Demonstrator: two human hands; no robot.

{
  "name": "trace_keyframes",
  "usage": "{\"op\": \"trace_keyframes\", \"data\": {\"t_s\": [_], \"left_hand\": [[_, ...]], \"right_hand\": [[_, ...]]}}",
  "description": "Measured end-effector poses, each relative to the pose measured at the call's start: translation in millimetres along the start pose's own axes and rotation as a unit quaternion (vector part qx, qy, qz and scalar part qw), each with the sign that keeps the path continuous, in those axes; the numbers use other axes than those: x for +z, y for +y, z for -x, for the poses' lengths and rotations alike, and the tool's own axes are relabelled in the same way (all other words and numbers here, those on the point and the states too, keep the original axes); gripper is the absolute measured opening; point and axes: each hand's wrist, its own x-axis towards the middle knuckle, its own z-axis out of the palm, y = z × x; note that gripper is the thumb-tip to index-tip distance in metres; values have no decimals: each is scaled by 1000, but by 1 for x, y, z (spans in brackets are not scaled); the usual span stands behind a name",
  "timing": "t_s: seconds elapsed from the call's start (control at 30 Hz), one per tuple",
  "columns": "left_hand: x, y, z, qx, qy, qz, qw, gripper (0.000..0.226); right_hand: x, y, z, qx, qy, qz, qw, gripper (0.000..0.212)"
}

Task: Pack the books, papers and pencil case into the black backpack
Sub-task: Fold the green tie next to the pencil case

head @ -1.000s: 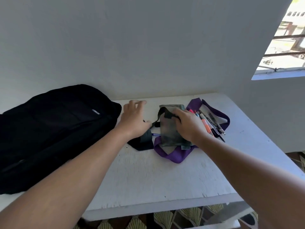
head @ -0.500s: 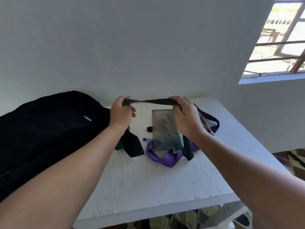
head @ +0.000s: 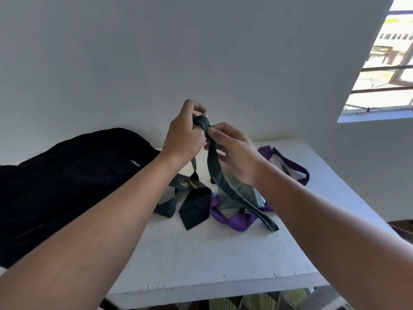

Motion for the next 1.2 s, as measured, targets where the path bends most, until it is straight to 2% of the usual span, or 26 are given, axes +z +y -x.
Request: {"op": "trace_keyframes", "data": {"t_s": [0.07, 0.2, 0.33, 0.43, 0.53, 0.67, 0.73, 0.83, 0.9, 1.0, 1.1, 1.2], "left_hand": [[-6, -9, 4, -40, -34, 23, 998, 9], [-7, -27, 23, -135, -110, 118, 978, 27], [4, -17, 31, -158, -92, 166, 969, 40], [10, -7, 36, -150, -95, 187, 966, 40], [12, -7, 42, -182, -101, 224, 952, 39], [16, -8, 42, -168, -100, 199, 960, 40], [16, -5, 37, -146, -66, 221, 962, 33], [8, 10, 25, -133, -26, 198, 971, 36], [3, 22, 16, -124, -25, 190, 974, 38], [1, 41, 8, -115, -33, 188, 975, 38], [2, 42, 6, -108, -35, 202, 973, 36], [2, 35, 9, -102, -26, 208, 972, 33]], "right_hand": [[0, -4, 0, -12, 44, -43, 998, 12], [-1, -17, -2, -22, 107, -132, 985, 9], [13, -8, 1, -26, 97, -83, 992, 11], [16, 1, 1, -34, 120, -53, 991, 16], [15, 4, 3, -43, 128, -10, 991, 16], [15, 9, 5, -36, 155, 9, 987, 22], [12, 9, 6, -29, 139, 13, 990, 20], [6, 8, 7, -28, 75, 77, 994, 15], [6, 2, 6, -40, 48, 107, 992, 7], [7, -10, 3, -53, 14, 66, 996, 3], [9, -15, 1, -63, 8, 23, 998, 3], [9, -11, 0, -83, 25, 49, 995, 10]]}}
